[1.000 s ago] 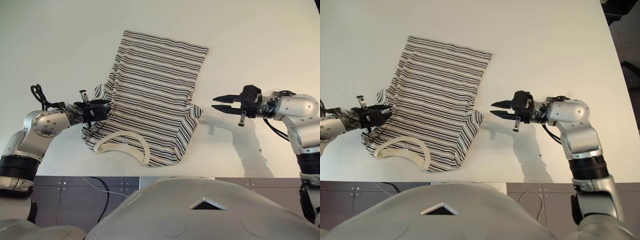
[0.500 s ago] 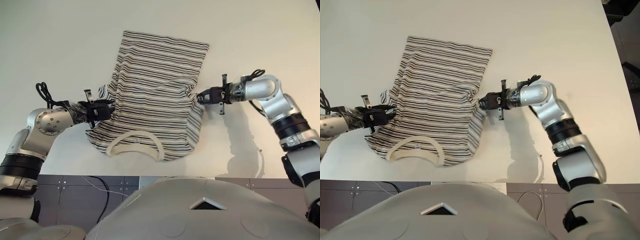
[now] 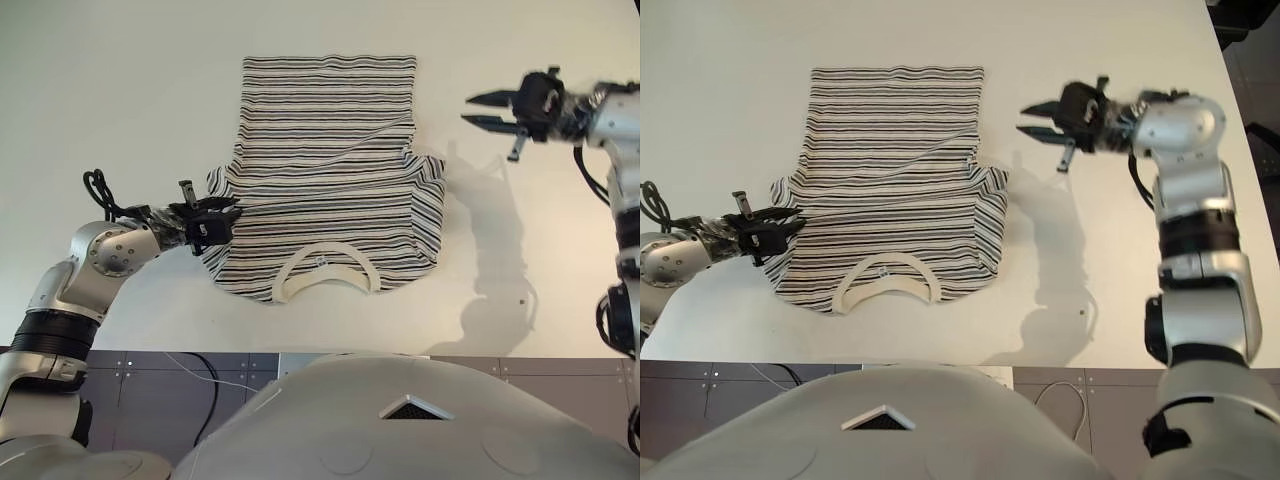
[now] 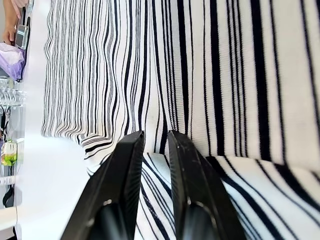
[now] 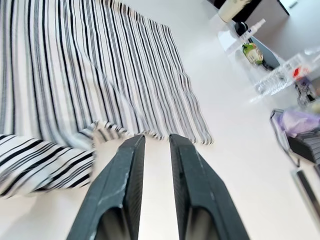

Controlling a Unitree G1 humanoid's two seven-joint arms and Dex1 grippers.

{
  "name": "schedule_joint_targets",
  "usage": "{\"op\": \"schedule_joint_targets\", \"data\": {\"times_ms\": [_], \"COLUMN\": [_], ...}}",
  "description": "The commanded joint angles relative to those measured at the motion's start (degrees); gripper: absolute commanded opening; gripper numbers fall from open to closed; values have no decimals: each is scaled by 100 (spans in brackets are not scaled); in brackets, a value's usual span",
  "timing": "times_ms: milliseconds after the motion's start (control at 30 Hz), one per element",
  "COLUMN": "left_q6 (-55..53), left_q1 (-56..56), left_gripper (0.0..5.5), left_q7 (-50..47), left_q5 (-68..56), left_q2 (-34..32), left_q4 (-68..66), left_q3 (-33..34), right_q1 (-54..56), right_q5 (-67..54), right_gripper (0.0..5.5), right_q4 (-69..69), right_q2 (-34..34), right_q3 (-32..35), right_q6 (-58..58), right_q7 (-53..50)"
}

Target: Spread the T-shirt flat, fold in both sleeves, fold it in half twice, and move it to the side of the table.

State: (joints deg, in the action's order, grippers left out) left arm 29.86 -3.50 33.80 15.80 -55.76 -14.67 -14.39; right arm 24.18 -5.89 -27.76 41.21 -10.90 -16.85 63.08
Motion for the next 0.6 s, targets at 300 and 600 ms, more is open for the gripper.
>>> {"op": "schedule_joint_targets", "data": {"times_ms": [300, 600], "left_q6": [-1534, -2423], "left_q1": [-36, -58], "left_gripper": [93, 93], "left_q7": [929, 902], "left_q5": [-1426, -1084], "left_q2": [24, 817], "left_q4": [1790, 3355], "left_q3": [652, 188], "right_q1": [-4850, -4423], "right_q5": [792, 1877], "right_gripper": [176, 176], "right_q4": [4447, 3749], "right_q2": [344, -436], "right_q3": [186, -256], "right_q6": [225, 106], "right_q7": [-1192, -2517]}}
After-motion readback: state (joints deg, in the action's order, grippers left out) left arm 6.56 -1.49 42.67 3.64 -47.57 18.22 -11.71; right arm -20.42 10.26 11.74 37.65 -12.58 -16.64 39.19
